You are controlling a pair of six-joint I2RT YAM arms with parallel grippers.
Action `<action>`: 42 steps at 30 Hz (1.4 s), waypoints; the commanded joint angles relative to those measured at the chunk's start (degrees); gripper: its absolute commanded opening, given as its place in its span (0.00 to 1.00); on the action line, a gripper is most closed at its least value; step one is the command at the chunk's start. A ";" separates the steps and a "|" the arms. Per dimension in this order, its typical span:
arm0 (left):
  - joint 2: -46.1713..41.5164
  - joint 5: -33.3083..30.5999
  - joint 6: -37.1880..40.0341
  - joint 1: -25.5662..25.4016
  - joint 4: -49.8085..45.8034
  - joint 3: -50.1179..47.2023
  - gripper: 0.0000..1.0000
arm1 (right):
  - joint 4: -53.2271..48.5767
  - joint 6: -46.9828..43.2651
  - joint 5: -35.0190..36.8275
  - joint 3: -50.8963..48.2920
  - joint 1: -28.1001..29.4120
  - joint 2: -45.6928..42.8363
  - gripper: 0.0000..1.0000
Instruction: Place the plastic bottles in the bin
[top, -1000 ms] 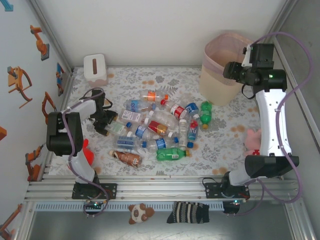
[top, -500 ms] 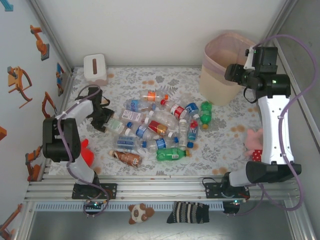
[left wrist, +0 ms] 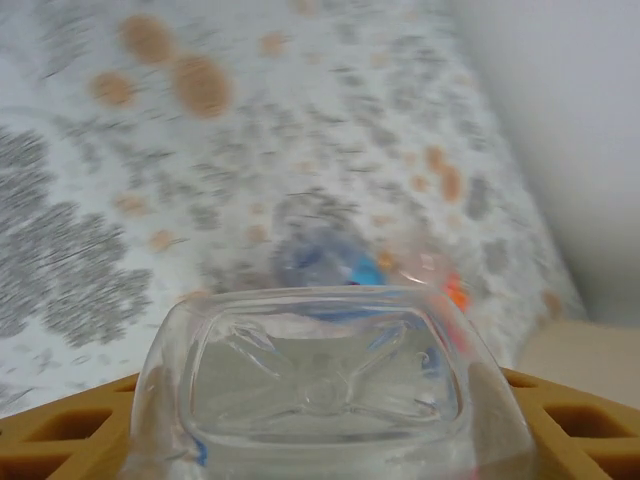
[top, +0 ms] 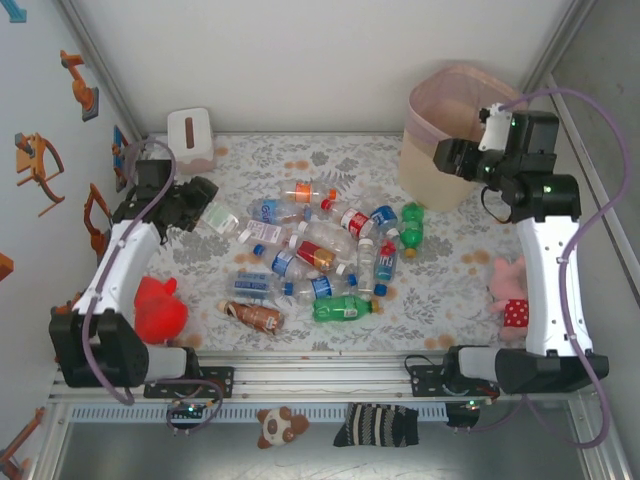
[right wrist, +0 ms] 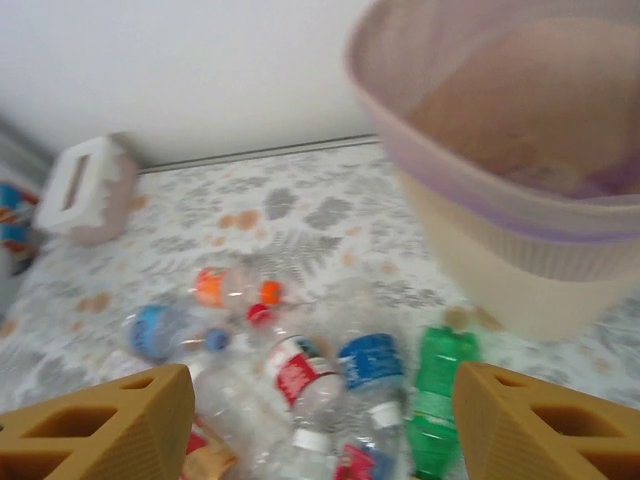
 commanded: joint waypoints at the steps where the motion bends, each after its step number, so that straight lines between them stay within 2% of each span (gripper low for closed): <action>1: -4.43 12.97 12.25 -0.78 9.40 1.05 0.63 | 10.79 -1.20 -15.09 -3.45 1.34 -2.35 0.68; 6: -6.28 25.01 19.19 -1.81 13.81 5.90 0.60 | 15.56 -2.55 -23.85 -5.39 4.54 -2.81 0.69; 9: -7.53 31.02 21.30 -3.21 19.73 6.46 0.58 | 21.74 -2.39 -24.82 -8.59 8.03 -3.71 0.69; 13: -9.45 35.48 23.25 -6.13 28.13 5.58 0.54 | 31.71 -3.00 -28.78 -12.52 13.50 -3.47 0.70; 21: -10.15 44.67 24.79 -11.20 33.70 7.75 0.51 | 42.21 -3.26 -33.70 -10.09 22.75 1.55 0.75; 29: -10.94 47.73 31.94 -15.88 31.44 8.45 0.50 | 46.10 -4.73 -34.70 -5.26 29.18 6.94 0.77; 31: -10.49 47.48 32.72 -15.98 29.34 9.50 0.47 | 45.88 -5.91 -35.03 -5.11 30.41 7.22 0.78; 36: -9.15 46.79 32.93 -16.69 33.54 8.02 0.46 | 42.36 -14.05 -33.45 -5.73 33.56 6.94 0.85; 42: -5.04 51.98 31.14 -17.01 36.48 11.54 0.46 | 41.55 -12.77 -31.37 -2.42 36.02 10.17 0.92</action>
